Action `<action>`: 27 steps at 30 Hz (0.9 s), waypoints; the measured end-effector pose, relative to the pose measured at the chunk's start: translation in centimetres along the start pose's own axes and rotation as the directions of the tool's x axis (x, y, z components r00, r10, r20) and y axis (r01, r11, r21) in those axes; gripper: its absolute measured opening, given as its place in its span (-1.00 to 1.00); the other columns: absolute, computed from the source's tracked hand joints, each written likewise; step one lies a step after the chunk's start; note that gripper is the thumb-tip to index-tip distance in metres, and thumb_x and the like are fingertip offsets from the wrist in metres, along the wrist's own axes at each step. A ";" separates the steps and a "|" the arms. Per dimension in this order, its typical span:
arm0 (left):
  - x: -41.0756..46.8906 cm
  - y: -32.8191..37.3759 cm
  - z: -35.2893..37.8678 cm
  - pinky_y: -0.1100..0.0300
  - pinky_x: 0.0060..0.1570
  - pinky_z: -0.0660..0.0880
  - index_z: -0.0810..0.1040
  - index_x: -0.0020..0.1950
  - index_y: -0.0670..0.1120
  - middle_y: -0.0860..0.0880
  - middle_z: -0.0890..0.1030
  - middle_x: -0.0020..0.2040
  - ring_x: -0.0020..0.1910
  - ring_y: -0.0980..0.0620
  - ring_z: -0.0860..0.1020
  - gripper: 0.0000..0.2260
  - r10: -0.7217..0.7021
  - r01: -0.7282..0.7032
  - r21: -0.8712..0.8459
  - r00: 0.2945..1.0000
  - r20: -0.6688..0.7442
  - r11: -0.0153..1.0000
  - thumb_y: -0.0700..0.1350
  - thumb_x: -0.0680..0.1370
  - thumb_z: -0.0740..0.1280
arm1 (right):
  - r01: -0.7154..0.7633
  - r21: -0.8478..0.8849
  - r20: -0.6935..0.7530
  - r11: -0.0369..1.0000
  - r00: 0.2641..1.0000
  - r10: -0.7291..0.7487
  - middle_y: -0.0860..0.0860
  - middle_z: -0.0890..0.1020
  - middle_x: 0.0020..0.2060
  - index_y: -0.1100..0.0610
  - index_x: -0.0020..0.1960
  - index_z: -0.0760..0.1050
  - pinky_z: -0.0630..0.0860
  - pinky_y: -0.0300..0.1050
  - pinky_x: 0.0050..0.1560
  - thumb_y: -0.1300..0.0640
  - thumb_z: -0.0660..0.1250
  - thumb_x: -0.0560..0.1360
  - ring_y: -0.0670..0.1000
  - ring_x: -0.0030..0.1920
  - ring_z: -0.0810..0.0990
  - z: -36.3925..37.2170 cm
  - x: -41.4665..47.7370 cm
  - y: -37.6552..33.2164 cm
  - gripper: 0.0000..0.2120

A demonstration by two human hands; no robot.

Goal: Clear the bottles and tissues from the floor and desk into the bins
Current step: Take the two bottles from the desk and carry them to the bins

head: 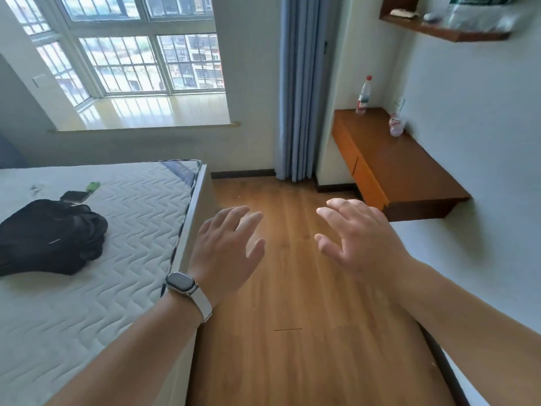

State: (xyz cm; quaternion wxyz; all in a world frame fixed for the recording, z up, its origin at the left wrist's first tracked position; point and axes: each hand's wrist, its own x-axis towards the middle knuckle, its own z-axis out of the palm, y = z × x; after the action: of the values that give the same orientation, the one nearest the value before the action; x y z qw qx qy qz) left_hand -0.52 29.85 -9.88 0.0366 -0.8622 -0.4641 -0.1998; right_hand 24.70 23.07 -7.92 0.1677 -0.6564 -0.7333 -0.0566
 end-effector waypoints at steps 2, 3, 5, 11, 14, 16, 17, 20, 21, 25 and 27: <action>2.9 0.8 1.7 -0.02 0.26 0.35 0.45 0.37 0.02 -0.01 0.50 0.33 0.35 -0.05 0.40 -0.57 0.032 -0.032 -0.004 0.999 0.015 0.999 0.15 0.56 0.18 | -0.037 -0.009 -0.004 0.999 0.999 0.037 0.04 0.49 0.31 0.06 0.32 0.47 0.38 0.14 0.25 -0.19 0.10 0.54 0.10 0.32 0.43 0.2 1.1 2.6 -0.51; 4.3 1.3 2.6 -0.02 0.27 0.35 0.45 0.38 0.02 -0.01 0.49 0.34 0.35 -0.05 0.40 -0.57 0.044 -0.044 -0.008 0.999 0.020 0.999 0.14 0.56 0.18 | -0.054 -0.010 -0.007 0.999 0.999 0.054 0.04 0.50 0.31 0.06 0.32 0.48 0.39 0.13 0.24 -0.19 0.10 0.54 0.10 0.32 0.43 0.4 1.7 4.1 -0.51; 6.8 2.4 4.2 -0.02 0.28 0.36 0.45 0.38 0.01 -0.01 0.49 0.35 0.36 -0.05 0.40 -0.57 0.066 -0.066 -0.012 0.997 0.029 0.998 0.14 0.56 0.18 | -0.068 -0.011 -0.024 0.998 0.997 0.068 0.05 0.51 0.30 0.07 0.31 0.48 0.41 0.13 0.22 -0.19 0.09 0.53 0.11 0.31 0.44 1.0 2.9 6.9 -0.50; 14.8 7.1 8.4 -0.03 0.27 0.37 0.45 0.38 0.02 -0.01 0.50 0.35 0.36 -0.05 0.40 -0.57 0.047 -0.047 -0.011 0.998 0.051 0.999 0.15 0.56 0.18 | -0.086 0.014 0.007 0.996 0.996 0.086 0.06 0.51 0.28 0.09 0.30 0.49 0.45 0.14 0.19 -0.18 0.09 0.54 0.12 0.27 0.46 2.3 7.0 16.6 -0.50; 19.5 9.4 10.0 -0.04 0.25 0.39 0.47 0.37 0.02 -0.01 0.51 0.33 0.34 -0.05 0.41 -0.57 0.054 -0.055 0.020 0.998 0.034 0.998 0.15 0.55 0.19 | -0.050 0.001 -0.003 0.999 0.999 0.050 0.05 0.51 0.27 0.09 0.30 0.48 0.45 0.10 0.18 -0.17 0.08 0.54 0.10 0.27 0.46 2.0 9.6 21.4 -0.51; 22.7 11.0 10.9 -0.04 0.23 0.40 0.47 0.36 0.02 -0.01 0.51 0.33 0.34 -0.06 0.42 -0.57 0.047 -0.048 0.035 0.999 0.014 0.998 0.14 0.54 0.20 | -0.028 -0.005 -0.007 1.000 1.000 0.027 0.06 0.52 0.27 0.09 0.30 0.49 0.46 0.09 0.16 -0.17 0.09 0.55 0.10 0.25 0.47 1.6 11.6 24.6 -0.51; 24.2 11.7 11.4 -0.05 0.22 0.40 0.48 0.36 0.02 -0.01 0.51 0.33 0.34 -0.06 0.42 -0.58 0.046 -0.046 0.040 0.999 0.010 0.998 0.13 0.54 0.21 | -0.021 -0.012 -0.001 1.000 1.000 0.021 0.07 0.52 0.26 0.10 0.29 0.49 0.47 0.09 0.15 -0.17 0.09 0.54 0.11 0.24 0.47 1.5 12.6 26.2 -0.51; 27.8 13.2 12.8 -0.04 0.22 0.40 0.48 0.35 0.02 -0.01 0.51 0.32 0.33 -0.06 0.42 -0.59 0.058 -0.058 0.049 0.998 0.006 0.997 0.12 0.53 0.24 | -0.021 -0.008 0.014 1.000 1.000 0.021 0.08 0.51 0.27 0.10 0.30 0.48 0.45 0.09 0.16 -0.18 0.07 0.54 0.11 0.26 0.46 1.8 14.8 29.7 -0.50; 28.7 13.3 13.2 -0.04 0.22 0.40 0.48 0.35 0.01 -0.01 0.52 0.32 0.33 -0.07 0.43 -0.59 0.067 -0.068 0.058 0.998 0.008 0.996 0.12 0.53 0.23 | -0.026 0.004 0.019 1.000 0.999 0.026 0.07 0.50 0.28 0.09 0.31 0.47 0.43 0.08 0.18 -0.18 0.07 0.55 0.10 0.28 0.45 2.1 15.3 30.6 -0.50; 32.9 12.3 14.9 -0.04 0.22 0.41 0.49 0.34 0.01 -0.02 0.52 0.31 0.32 -0.07 0.44 -0.58 0.083 -0.086 0.097 0.996 0.034 0.992 0.13 0.54 0.19 | -0.045 0.002 0.017 0.999 0.999 0.045 0.05 0.50 0.29 0.08 0.32 0.47 0.41 0.06 0.21 -0.18 0.06 0.55 0.09 0.29 0.43 2.8 18.2 33.3 -0.50; 35.0 11.6 16.1 -0.05 0.23 0.40 0.48 0.35 0.01 -0.01 0.52 0.32 0.33 -0.07 0.43 -0.58 0.072 -0.075 0.086 0.996 0.048 0.993 0.13 0.54 0.20 | -0.063 0.008 0.021 0.998 0.998 0.063 0.06 0.50 0.28 0.09 0.31 0.47 0.41 0.06 0.20 -0.17 0.08 0.55 0.10 0.29 0.44 3.5 19.9 34.7 -0.51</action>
State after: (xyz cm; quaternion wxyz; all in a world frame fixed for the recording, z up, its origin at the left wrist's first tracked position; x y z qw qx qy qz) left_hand 31.08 54.80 -9.93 0.0712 -0.8805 -0.4411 -0.1584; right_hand 56.58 47.46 -9.63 0.1646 -0.6789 -0.7144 -0.0413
